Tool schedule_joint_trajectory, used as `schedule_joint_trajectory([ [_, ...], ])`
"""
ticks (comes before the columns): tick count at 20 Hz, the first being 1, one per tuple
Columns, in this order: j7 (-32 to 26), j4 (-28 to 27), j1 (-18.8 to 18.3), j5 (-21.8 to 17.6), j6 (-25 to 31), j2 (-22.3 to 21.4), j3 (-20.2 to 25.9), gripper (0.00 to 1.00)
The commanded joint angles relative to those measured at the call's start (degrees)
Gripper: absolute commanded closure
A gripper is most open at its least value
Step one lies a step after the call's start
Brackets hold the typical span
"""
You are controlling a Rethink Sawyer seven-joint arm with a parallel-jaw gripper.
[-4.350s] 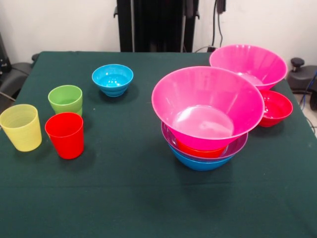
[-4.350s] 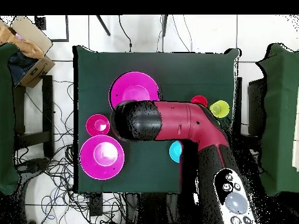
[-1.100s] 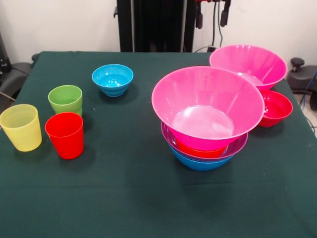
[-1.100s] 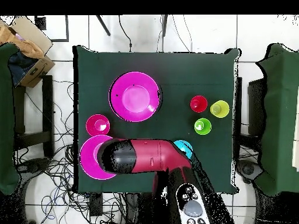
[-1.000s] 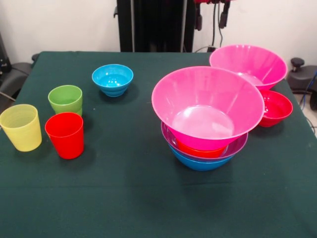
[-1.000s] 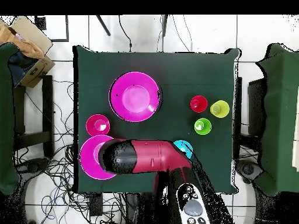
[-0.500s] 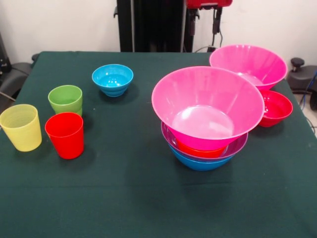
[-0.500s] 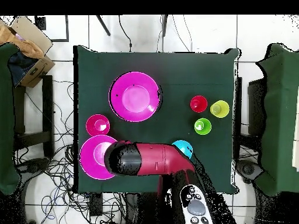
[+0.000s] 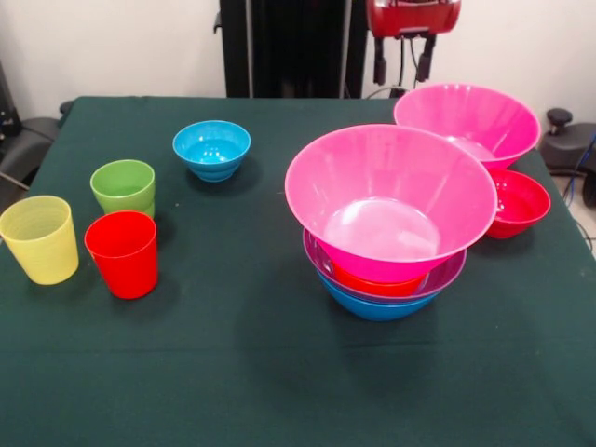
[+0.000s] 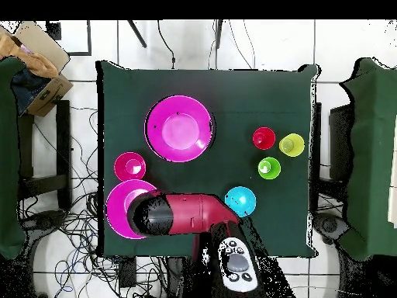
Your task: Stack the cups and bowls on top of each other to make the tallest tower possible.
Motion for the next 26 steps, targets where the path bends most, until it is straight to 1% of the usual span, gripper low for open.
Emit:
schedule_joint_trajectory([
  [1,7.3,-1.6,1.8,-1.1,-0.1,6.8,-0.2,0.00],
  [3,6.8,-2.3,1.5,-0.5,0.4,7.5,0.2,0.00],
  [6,6.0,-3.3,1.4,-0.7,1.5,8.6,-0.1,0.00],
  [11,4.8,-3.7,-0.3,-0.1,1.6,9.3,0.9,0.00],
  [15,4.0,-4.6,-1.6,0.9,3.7,9.7,1.9,0.00],
  [19,3.8,-5.8,-2.2,1.5,6.0,10.1,2.4,0.00],
  [26,3.8,-7.1,-3.2,1.5,6.8,11.1,2.6,0.00],
])
